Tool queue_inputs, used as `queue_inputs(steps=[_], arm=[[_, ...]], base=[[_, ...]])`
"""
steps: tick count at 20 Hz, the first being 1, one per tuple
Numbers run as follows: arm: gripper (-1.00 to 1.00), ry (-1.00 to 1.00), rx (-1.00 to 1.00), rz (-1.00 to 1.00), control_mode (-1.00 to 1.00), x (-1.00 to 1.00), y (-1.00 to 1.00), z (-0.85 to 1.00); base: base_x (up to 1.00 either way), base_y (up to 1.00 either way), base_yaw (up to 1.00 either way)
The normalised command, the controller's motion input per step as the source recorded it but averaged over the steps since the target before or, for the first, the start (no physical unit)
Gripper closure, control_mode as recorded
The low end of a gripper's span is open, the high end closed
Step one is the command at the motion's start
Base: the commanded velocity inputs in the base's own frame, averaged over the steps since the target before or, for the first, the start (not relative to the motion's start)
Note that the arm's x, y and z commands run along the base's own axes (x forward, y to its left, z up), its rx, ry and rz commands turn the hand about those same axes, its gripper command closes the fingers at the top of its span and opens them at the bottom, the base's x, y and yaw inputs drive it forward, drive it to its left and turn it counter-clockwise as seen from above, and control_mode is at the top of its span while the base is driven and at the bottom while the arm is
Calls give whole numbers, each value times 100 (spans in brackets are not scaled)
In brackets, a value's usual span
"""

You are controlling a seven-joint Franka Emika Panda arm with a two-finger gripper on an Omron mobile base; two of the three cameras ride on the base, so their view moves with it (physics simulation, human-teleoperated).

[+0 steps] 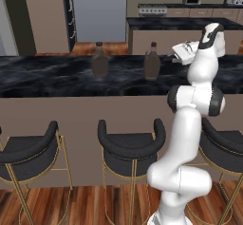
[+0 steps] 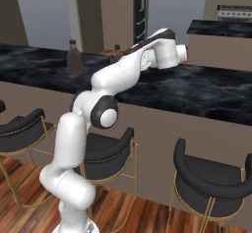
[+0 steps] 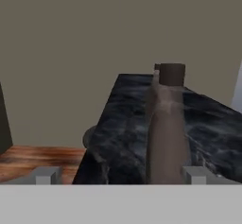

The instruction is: The dining table condiment station is running low on syrup bottle. Refill the condiment station by opening the cabinet and taking the syrup bottle from the cabinet and placing it on the dining table.

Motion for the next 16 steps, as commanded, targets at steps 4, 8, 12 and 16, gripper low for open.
queue_inputs(steps=[4,8,12,16], arm=[[-100,-22,5,-9,-100,-71,-17,-20],[-100,-21,1,-11,-100,-61,3,-1],[-100,-13,0,-23,-100,-65,39,28],[-100,-4,0,-26,-100,-64,42,30]], base=[[0,0,0],[0,0,0],[0,0,0],[0,0,0]])
